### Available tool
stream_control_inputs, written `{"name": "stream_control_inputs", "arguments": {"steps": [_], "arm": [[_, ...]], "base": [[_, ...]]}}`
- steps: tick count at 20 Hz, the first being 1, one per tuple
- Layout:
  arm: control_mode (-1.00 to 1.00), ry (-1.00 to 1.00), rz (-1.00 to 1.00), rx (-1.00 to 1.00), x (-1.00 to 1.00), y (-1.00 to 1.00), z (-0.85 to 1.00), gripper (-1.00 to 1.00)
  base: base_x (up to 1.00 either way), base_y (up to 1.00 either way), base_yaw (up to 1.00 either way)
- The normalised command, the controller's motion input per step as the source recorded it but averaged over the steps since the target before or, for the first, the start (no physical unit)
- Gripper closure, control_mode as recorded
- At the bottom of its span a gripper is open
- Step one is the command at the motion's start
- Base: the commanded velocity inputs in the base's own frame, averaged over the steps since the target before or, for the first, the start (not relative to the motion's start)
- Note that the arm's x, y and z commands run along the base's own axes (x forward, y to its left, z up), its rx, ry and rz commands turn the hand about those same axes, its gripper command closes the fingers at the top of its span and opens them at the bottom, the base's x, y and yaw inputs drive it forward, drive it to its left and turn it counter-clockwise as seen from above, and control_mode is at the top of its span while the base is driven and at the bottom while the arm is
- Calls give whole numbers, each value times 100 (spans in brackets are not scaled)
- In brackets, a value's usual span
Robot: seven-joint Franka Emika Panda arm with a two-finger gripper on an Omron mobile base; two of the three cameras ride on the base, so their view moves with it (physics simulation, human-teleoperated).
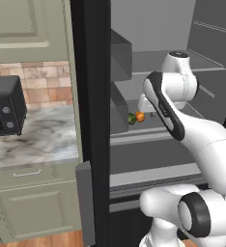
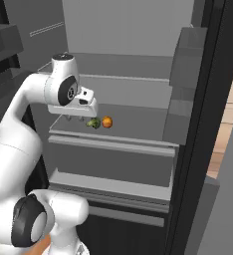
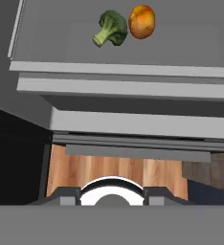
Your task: Place the condiment bottle and condiment bottle from the counter to the top shelf of the fridge. If the existing items in the fridge are on the top shelf, move them to other shelves.
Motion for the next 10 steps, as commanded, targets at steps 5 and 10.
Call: {"name": "stream_control_inputs", "arguments": {"steps": [5,10], "arm": [[-100,-2,1,0,-31,-13,0,-100],[-100,-10,3,2,-65,-20,0,-100]], "base": [[0,0,0],[0,0,0]]}}
